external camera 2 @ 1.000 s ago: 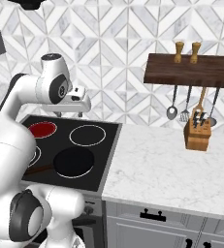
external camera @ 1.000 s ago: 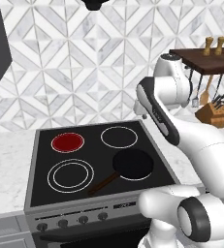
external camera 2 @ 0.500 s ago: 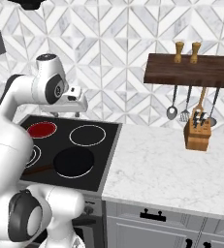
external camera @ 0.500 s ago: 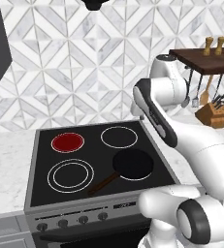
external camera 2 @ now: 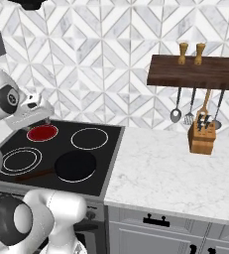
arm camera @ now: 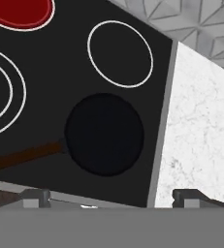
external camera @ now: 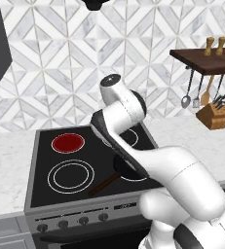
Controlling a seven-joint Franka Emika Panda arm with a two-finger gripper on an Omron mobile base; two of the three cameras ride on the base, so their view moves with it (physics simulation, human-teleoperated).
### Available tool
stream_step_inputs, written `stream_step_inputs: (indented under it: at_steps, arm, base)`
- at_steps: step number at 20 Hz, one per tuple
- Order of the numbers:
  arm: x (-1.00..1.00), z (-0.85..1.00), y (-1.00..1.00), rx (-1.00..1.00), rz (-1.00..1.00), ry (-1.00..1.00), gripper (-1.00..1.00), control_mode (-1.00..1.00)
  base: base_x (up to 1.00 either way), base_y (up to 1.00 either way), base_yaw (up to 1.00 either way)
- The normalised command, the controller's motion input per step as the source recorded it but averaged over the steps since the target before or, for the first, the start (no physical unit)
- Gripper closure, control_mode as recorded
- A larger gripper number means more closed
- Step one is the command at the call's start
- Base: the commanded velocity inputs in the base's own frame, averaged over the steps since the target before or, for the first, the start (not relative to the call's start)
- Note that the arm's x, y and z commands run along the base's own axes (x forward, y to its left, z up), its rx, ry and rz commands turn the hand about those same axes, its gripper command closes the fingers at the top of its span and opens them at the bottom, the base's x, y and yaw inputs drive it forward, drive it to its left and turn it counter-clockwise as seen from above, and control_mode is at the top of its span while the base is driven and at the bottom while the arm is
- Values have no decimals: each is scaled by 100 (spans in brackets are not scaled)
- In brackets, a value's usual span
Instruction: Turn off the rear left burner of the stove.
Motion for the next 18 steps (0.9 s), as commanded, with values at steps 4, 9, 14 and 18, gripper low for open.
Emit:
stream_step_inputs:
  at_steps: [4,9,14,18]
  arm:
    - [-32,-55,100,-34,13,0,-100,-100]
    - [-59,-63,100,-32,15,-2,-100,-100]
    - [-67,-69,100,-24,14,-1,-100,-100]
    - [-84,-66,95,-19,6,-10,-100,-100]
  base:
    - [0,0,0]
    - [0,0,0]
    - [0,0,0]
    - [0,0,0]
